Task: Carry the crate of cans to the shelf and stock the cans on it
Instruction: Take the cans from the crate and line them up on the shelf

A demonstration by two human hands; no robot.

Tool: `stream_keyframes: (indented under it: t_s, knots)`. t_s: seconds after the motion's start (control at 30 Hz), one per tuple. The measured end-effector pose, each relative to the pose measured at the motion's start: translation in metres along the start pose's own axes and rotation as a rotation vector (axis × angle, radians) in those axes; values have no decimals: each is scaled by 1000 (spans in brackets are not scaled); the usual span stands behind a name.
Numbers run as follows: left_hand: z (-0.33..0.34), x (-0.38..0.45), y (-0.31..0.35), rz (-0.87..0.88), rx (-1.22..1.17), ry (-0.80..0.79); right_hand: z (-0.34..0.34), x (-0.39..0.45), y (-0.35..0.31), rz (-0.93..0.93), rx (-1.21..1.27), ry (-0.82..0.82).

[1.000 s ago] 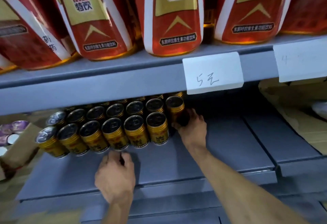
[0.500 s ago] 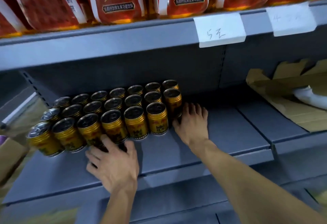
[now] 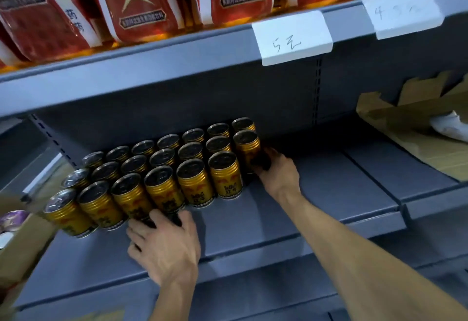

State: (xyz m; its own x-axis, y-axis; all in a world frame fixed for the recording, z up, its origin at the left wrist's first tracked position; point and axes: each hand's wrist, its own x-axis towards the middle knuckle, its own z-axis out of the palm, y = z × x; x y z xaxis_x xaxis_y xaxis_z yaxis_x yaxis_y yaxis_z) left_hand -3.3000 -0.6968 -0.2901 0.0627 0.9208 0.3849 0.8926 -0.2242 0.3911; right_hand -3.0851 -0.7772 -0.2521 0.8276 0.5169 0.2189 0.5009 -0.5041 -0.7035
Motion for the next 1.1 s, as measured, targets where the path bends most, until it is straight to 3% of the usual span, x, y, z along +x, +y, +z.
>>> stream_keyframes:
  t_s: [0.6, 0.77, 0.83, 1.0, 1.1]
  knots:
    - [-1, 4, -3, -10, 12, 21, 8, -1, 4, -26, 73, 45]
    - [-10, 16, 2, 15, -93, 124, 8, -16, -13, -23, -18, 112]
    - [-16, 7, 4, 104, -136, 130, 7, -35, -19, -78, -39, 131]
    - [-23, -66, -22, 577, -24, 8, 6, -106, -7, -441, -125, 271]
    - [-30, -97, -57, 631, 19, 5, 18, -180, 12, -472, -85, 281]
